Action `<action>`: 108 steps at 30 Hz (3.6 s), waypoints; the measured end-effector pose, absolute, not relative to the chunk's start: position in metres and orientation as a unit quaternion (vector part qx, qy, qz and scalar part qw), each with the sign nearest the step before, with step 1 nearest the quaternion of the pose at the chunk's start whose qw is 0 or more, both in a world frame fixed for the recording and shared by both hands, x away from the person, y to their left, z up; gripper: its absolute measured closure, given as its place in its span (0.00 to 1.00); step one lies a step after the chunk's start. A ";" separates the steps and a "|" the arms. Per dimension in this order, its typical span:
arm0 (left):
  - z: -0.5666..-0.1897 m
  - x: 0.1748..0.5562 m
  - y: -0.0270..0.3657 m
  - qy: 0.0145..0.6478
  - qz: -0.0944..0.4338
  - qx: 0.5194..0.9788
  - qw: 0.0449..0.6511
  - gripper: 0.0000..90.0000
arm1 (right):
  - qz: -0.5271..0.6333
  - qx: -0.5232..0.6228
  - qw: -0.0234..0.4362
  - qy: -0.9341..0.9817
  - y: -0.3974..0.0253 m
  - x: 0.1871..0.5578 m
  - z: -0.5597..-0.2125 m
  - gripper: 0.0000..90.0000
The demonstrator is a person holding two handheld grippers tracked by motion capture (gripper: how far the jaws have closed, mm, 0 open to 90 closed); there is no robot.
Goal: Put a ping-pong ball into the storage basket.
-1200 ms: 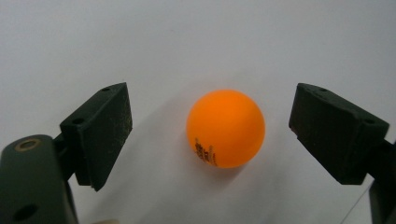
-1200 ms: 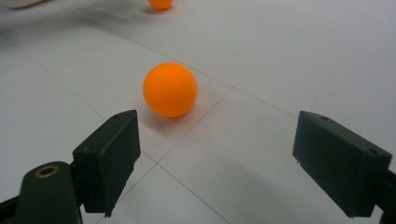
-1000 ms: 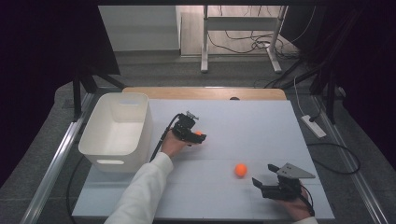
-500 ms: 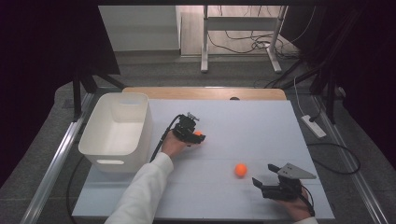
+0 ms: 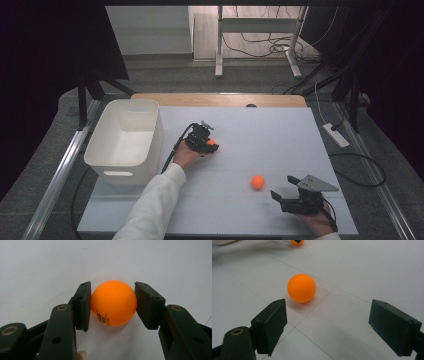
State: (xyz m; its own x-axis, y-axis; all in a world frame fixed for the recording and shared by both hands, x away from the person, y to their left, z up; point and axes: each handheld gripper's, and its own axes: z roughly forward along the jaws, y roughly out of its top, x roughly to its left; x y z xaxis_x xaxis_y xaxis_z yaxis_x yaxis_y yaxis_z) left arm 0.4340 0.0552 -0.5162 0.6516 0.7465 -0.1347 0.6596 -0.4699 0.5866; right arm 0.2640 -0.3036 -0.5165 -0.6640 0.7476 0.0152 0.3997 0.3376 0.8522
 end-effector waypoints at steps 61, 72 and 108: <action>-0.461 0.386 0.074 0.367 0.103 0.829 0.409 0.56 | 0.449 0.365 0.201 0.790 -0.303 0.264 -0.515 0.17; -0.451 0.378 0.080 0.360 0.106 0.826 0.419 0.56 | 0.449 0.365 0.201 0.790 -0.303 0.264 -0.516 0.17; -0.422 0.358 0.087 0.343 0.136 0.808 0.459 0.56 | 0.448 0.370 0.205 0.788 -0.305 0.264 -0.515 0.17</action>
